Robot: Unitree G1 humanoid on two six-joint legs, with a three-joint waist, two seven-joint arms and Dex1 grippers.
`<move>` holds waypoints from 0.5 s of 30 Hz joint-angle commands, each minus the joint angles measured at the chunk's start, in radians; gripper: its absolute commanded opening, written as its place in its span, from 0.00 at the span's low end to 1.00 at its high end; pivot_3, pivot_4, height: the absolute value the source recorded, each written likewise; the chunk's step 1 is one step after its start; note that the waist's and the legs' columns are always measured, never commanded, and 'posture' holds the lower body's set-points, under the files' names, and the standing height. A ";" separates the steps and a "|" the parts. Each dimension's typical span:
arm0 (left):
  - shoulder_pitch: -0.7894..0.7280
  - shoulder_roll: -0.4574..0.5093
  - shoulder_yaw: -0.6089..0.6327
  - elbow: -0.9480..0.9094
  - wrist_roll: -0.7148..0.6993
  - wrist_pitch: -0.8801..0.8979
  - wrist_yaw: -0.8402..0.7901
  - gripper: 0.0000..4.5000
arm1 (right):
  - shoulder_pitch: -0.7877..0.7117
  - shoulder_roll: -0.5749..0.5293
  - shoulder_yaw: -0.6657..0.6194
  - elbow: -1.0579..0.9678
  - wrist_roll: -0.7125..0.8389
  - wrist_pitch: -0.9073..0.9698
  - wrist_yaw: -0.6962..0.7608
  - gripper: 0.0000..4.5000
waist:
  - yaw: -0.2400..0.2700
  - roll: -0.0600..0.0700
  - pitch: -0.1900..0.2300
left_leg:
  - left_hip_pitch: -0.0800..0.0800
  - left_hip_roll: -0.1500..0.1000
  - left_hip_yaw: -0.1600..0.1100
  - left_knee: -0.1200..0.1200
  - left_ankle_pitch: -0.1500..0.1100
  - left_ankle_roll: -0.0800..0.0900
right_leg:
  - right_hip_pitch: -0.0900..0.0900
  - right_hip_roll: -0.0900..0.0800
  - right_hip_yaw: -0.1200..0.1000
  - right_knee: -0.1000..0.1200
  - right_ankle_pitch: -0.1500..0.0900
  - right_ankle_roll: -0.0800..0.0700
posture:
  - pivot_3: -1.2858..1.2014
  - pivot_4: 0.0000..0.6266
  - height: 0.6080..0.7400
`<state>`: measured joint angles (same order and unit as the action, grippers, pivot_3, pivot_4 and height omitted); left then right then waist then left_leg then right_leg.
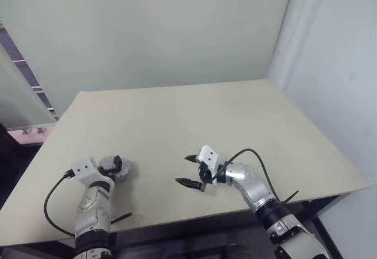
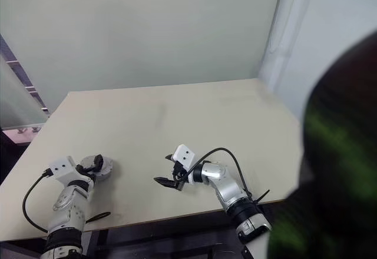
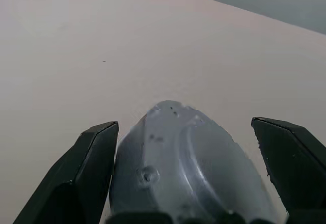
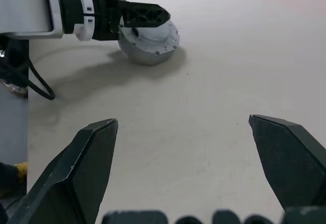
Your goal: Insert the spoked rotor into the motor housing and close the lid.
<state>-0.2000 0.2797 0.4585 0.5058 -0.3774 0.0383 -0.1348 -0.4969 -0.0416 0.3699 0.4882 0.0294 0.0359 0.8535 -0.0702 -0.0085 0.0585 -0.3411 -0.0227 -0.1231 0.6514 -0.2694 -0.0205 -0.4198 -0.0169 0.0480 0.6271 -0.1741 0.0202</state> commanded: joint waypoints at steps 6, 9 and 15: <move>0.057 0.028 0.037 -0.098 0.024 -0.041 0.057 1.00 | -0.040 0.013 -0.012 0.021 0.000 -0.036 0.003 1.00 | 0.000 0.000 0.000 | 0.000 0.000 0.000 0.000 0.000 0.000 | 0.000 0.000 0.000 0.000 0.000 -0.001 | 0.52 0.00 1.00; 0.102 0.025 0.035 -0.171 0.007 -0.042 0.026 1.00 | -0.047 0.012 -0.020 0.036 0.003 -0.047 0.001 1.00 | -0.001 0.000 0.000 | 0.001 0.000 0.000 0.000 0.000 0.000 | 0.000 0.000 0.000 0.000 0.000 -0.001 | 0.52 0.00 1.00; 0.242 0.043 -0.042 -0.459 -0.067 0.017 -0.178 1.00 | -0.040 -0.007 -0.067 0.016 0.031 -0.016 -0.020 1.00 | 0.000 0.000 0.000 | 0.000 0.000 0.000 0.000 0.000 0.000 | 0.000 0.000 0.000 0.000 0.000 -0.001 | 0.52 0.00 1.00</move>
<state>0.0256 0.2942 0.4556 0.1718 -0.4148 0.0415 -0.2306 -0.5181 -0.0457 0.3460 0.5448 0.0317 0.0091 0.8477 -0.0707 -0.0086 0.0583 -0.3408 -0.0222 -0.1225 0.6510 -0.2694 -0.0205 -0.4199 -0.0169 0.0478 0.6271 -0.1741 0.0191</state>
